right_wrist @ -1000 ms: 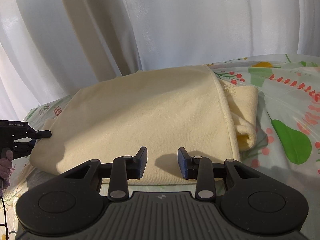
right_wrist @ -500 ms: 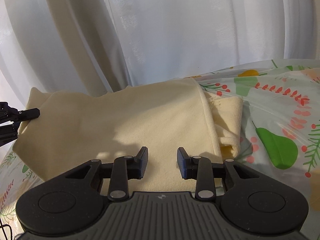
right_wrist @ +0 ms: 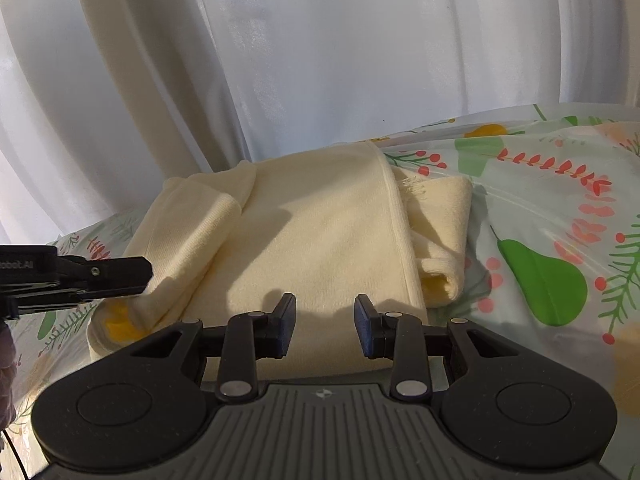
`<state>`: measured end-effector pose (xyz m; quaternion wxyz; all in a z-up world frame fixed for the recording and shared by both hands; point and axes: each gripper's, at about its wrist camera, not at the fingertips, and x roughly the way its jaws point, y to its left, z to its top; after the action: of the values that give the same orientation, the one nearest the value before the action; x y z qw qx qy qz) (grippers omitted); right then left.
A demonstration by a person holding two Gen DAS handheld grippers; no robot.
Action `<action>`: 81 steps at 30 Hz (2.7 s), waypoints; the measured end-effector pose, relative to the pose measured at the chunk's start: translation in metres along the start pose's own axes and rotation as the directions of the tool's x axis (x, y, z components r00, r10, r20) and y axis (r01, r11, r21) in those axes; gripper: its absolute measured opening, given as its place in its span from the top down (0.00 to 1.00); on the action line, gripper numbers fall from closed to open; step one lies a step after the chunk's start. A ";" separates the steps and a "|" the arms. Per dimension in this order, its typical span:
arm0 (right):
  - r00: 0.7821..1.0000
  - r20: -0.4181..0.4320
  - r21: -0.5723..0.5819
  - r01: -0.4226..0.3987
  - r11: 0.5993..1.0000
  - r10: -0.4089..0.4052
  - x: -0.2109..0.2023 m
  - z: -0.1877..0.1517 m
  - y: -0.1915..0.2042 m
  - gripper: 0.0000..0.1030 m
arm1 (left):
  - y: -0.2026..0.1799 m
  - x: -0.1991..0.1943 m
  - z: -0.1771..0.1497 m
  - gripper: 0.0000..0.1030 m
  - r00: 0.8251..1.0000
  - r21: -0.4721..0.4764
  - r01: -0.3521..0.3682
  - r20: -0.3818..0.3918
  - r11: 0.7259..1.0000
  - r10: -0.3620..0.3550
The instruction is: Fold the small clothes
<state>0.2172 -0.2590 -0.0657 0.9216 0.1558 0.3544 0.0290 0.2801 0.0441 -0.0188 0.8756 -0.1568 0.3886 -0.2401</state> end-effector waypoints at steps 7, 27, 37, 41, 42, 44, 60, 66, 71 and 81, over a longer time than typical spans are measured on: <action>0.999 -0.001 -0.015 -0.041 0.999 0.041 0.009 0.006 0.006 0.69 | 0.021 0.005 -0.013 0.71 0.988 0.008 -0.149 -0.044 0.989 0.149; 0.915 -0.179 0.146 -0.338 0.930 0.361 0.075 0.046 0.030 0.60 | 0.071 -0.016 -0.015 0.49 0.966 -0.219 -0.243 0.031 0.945 0.255; 0.895 -0.213 0.155 -0.365 0.918 0.392 0.104 0.053 0.046 0.69 | 0.081 0.000 -0.018 0.50 0.972 -0.239 -0.227 0.003 0.944 0.235; 0.876 -0.218 0.231 -0.381 0.895 0.429 0.112 0.055 0.038 0.68 | 0.081 0.001 -0.020 0.49 0.976 -0.245 -0.212 0.000 0.946 0.218; 0.869 -0.221 0.251 -0.387 0.887 0.442 0.115 0.056 0.038 0.68 | 0.080 0.002 -0.020 0.49 0.977 -0.245 -0.208 -0.001 0.947 0.215; 0.863 -0.219 0.270 -0.395 0.878 0.455 0.120 0.057 0.039 0.68 | 0.078 0.003 -0.021 0.49 0.979 -0.244 -0.200 -0.007 0.949 0.205; 0.957 -0.041 -0.212 -0.289 0.934 0.287 0.045 0.081 0.079 0.88 | 0.047 0.005 -0.004 0.49 0.981 -0.213 -0.181 0.025 0.960 0.191; 0.993 -0.009 -0.315 -0.114 0.942 0.117 0.040 0.081 0.053 0.88 | 0.017 0.043 -0.012 0.47 0.986 -0.130 -0.157 -0.068 0.979 0.149; 0.992 -0.107 -0.267 -0.088 0.960 0.061 0.064 0.069 0.020 0.83 | 0.002 0.057 -0.022 0.40 0.978 -0.059 -0.197 -0.076 0.979 0.192; 0.981 -0.118 -0.087 -0.162 0.983 0.152 0.077 0.067 0.000 0.87 | 0.004 0.058 -0.022 0.36 0.979 -0.081 -0.188 -0.091 0.979 0.181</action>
<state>0.3190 -0.2641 -0.0681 0.9017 0.1370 0.3899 0.1273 0.2986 0.0145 -0.0695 0.8694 -0.1487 0.4479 -0.1466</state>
